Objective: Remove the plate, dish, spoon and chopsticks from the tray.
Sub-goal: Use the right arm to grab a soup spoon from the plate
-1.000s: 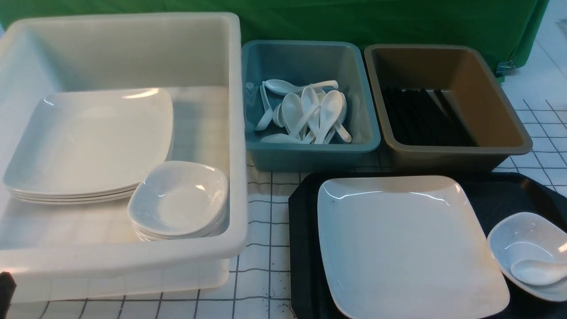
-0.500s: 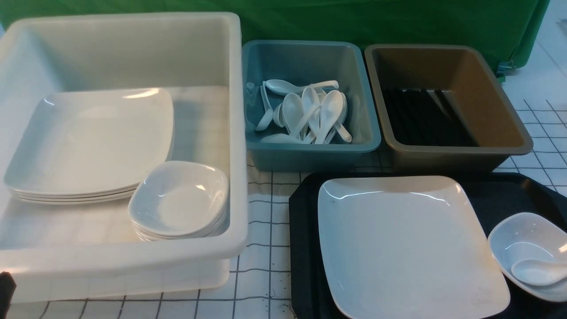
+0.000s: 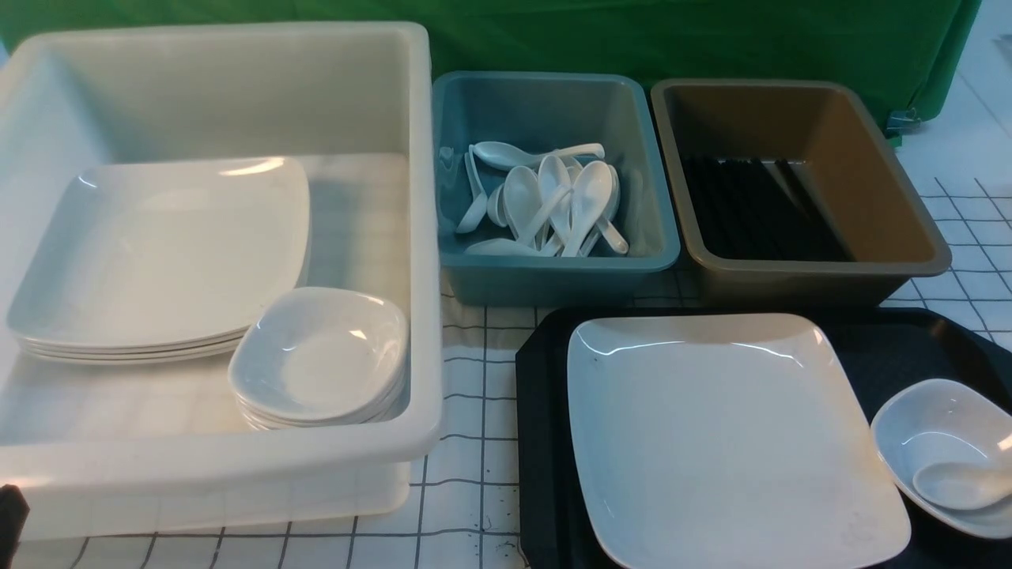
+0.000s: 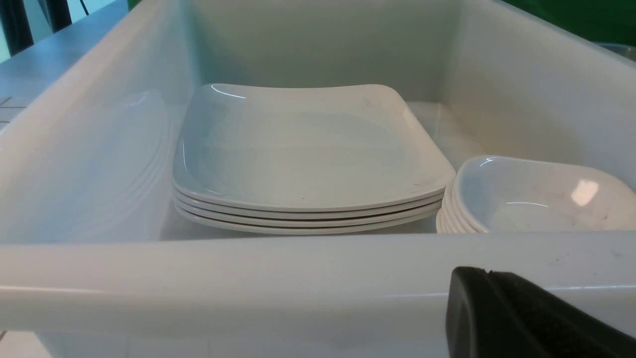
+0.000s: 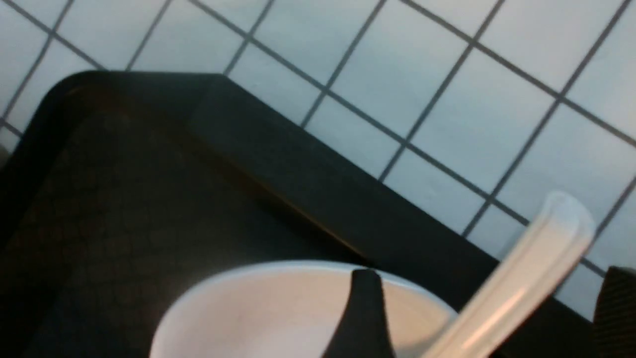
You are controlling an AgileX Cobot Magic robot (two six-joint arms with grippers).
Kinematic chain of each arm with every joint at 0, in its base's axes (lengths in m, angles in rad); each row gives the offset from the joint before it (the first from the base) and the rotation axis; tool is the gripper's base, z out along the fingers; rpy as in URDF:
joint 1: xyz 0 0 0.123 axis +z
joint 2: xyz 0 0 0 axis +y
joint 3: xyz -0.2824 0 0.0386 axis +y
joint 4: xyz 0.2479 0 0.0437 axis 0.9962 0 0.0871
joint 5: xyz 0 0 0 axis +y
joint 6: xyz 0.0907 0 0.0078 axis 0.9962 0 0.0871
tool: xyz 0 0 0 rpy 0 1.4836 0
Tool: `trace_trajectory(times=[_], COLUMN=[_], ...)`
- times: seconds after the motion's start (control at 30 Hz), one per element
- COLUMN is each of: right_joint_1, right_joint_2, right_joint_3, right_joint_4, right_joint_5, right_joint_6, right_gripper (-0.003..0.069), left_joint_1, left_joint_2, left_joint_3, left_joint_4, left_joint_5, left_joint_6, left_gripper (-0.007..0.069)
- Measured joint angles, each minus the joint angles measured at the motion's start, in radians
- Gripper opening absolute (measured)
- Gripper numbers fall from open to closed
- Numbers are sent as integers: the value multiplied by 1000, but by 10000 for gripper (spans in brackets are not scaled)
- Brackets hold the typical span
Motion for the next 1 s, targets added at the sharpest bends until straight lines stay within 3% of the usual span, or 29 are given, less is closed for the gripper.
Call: trace_trajectory(times=[0.4,0.53,0.63,0.67,0.7,1.0], right_joint_1=[0,-1,-1,-1,-1,-1], right_joint_2=[81,88,88,88,88,-18], right_joint_3=[0,0,0,0,0,0], right_joint_4=[-14,-29,-25,-26,-19,-11], right_joint_5=[-29,-16,-18,-18,-20,-42], right_joint_6=[77,71,49,49,47,-91], right_gripper=[565,370,149,135,62,55], left_joint_1=[0,0,0,0,0,0], left_joint_2=[0,0,0,0,0,0], left_joint_3=[0,0,0,0,0,0], left_joint_4=[0,0,0,0,0,0], left_joint_5=[0,0,0,0,0,0], left_joint_6=[0,0,0,0,0,0], left_gripper=[21,21,21,21,21,21])
